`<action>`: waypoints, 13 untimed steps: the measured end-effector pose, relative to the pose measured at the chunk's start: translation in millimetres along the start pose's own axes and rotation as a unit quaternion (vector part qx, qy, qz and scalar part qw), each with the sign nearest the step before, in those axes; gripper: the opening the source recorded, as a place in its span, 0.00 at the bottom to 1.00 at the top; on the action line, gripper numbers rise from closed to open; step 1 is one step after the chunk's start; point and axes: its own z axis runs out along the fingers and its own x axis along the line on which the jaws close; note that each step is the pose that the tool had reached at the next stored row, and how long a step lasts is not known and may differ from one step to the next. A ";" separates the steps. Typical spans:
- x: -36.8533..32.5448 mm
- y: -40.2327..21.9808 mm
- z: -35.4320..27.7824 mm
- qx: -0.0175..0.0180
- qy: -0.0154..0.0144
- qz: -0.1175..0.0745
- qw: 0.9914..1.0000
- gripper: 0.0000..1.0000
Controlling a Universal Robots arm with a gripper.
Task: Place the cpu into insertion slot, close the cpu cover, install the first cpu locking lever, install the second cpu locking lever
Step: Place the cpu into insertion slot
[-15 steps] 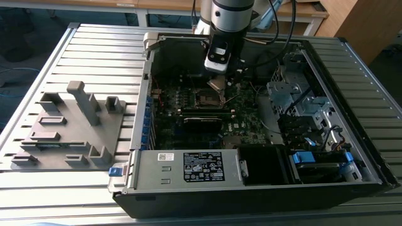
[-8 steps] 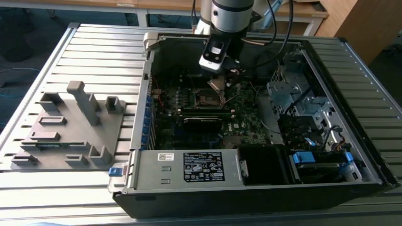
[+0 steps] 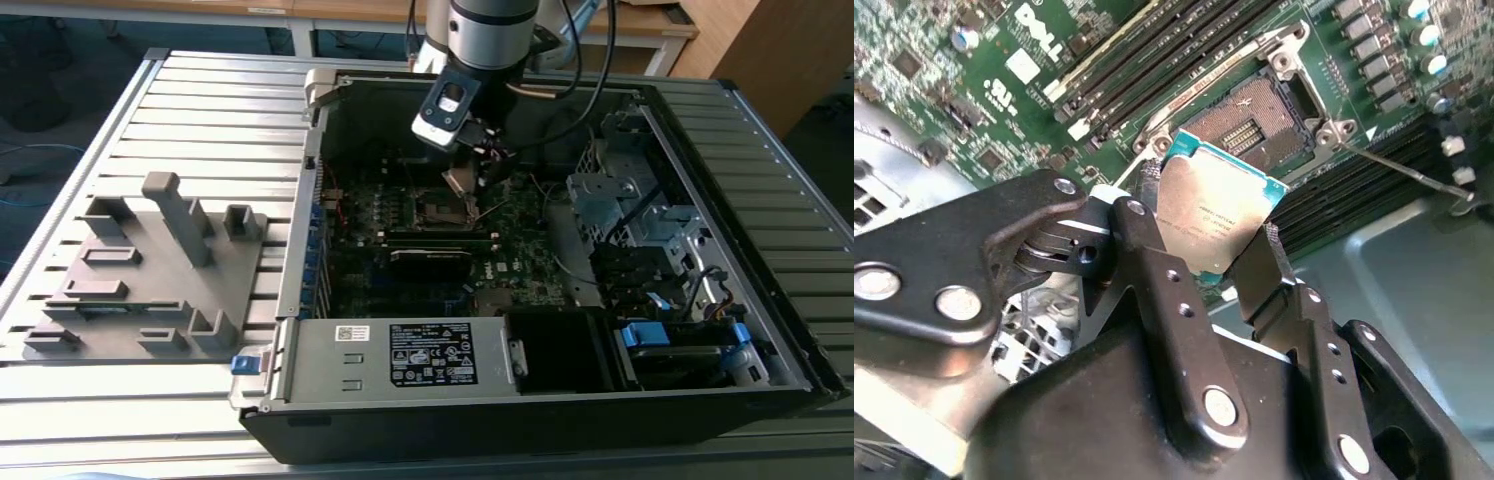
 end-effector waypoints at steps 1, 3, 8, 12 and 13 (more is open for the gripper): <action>0.0 0.0 0.0 0.000 0.000 0.001 1.000 0.54; 0.0 0.0 0.0 0.000 0.000 0.001 1.000 0.54; 0.1 0.1 0.3 0.000 -0.001 0.013 1.000 0.54; 0.0 0.0 0.7 -0.001 -0.004 0.049 0.999 0.54; 0.0 0.0 0.8 -0.001 -0.005 0.058 0.998 0.54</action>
